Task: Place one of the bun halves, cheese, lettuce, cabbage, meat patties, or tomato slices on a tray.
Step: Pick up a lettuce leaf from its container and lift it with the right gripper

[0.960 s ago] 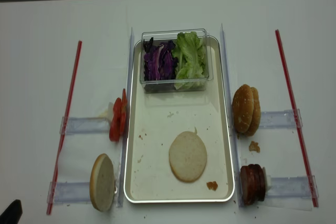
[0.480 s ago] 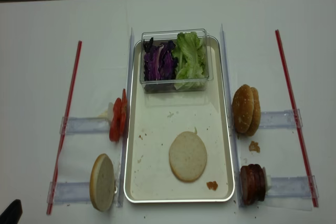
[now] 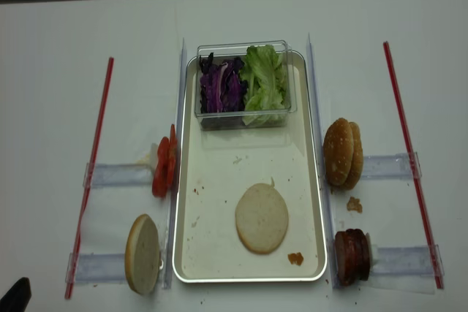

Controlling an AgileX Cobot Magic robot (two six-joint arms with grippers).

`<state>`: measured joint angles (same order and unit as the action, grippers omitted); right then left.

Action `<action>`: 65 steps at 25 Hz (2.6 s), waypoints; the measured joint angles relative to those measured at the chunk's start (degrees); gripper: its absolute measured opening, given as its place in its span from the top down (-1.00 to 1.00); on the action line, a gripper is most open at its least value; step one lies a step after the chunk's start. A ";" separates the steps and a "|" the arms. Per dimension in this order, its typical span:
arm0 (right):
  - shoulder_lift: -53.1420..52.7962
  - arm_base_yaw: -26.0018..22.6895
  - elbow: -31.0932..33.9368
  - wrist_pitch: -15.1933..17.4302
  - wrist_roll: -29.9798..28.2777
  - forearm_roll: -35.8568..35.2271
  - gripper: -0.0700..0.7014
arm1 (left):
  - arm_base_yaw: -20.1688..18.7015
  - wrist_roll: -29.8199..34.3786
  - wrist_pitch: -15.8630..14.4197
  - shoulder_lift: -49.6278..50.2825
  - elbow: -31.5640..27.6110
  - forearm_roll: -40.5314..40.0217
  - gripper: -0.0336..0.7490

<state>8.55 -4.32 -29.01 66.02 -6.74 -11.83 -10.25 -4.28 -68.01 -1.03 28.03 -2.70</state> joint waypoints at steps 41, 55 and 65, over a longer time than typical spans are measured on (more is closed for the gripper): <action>77.94 0.00 -56.35 5.74 4.31 0.33 -0.34 | 0.00 0.00 0.00 0.00 0.00 0.00 0.16; 89.07 0.00 -66.07 5.60 4.31 1.65 -0.34 | 0.00 0.00 0.00 0.00 0.00 0.00 0.16; 93.33 0.22 -70.23 5.49 4.31 2.37 -0.34 | 0.00 0.00 0.00 0.00 0.00 0.00 0.16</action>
<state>101.88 -4.10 -99.24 71.51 -2.43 -9.47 -10.25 -4.28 -68.01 -1.03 28.03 -2.70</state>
